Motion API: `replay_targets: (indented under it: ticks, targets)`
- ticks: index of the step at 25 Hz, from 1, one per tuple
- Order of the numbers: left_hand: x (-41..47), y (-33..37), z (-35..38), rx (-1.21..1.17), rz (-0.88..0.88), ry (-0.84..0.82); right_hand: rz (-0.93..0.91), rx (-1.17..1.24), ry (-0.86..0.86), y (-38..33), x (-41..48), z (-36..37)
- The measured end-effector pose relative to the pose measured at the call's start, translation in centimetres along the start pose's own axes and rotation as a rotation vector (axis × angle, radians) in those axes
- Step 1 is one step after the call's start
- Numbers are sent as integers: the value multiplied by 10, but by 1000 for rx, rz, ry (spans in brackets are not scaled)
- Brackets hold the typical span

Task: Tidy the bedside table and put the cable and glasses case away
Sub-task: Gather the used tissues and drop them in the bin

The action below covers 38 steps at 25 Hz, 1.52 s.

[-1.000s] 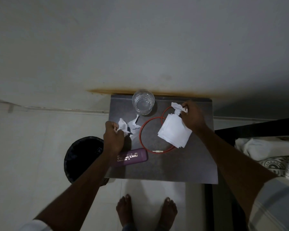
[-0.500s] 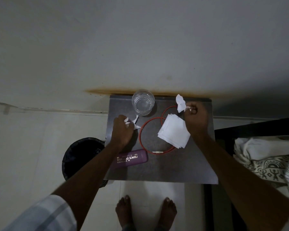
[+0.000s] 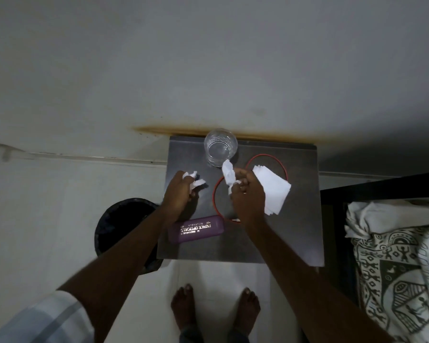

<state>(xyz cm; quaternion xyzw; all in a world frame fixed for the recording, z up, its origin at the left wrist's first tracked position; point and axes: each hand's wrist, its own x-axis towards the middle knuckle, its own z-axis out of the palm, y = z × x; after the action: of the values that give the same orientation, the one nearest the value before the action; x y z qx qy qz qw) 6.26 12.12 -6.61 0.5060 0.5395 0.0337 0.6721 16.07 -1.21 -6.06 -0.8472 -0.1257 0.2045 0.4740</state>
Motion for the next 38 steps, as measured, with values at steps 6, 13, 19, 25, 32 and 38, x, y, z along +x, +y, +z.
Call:
replay_targets:
  ticks: [6,13,19,25,32,38]
  targets:
    - [-39,13,-42,-464,-167,-25,-191,-45,-312,-43,-44,77]
    - [-67,-32,-128,-658,-122,63,-193,-151,-550,-60,-122,164]
    - [-68,-100,-189,-513,-196,155,-106,-181,-695,-41,-164,219]
    - [-53,-177,-236,23,-23,259,-81,-362,-638,8,-174,277]
    - [-13,-269,-254,489,161,144,-138,-579,-778,92,-169,320]
    - [-13,-270,-248,445,150,154,-183,-599,-804,91,-172,311]
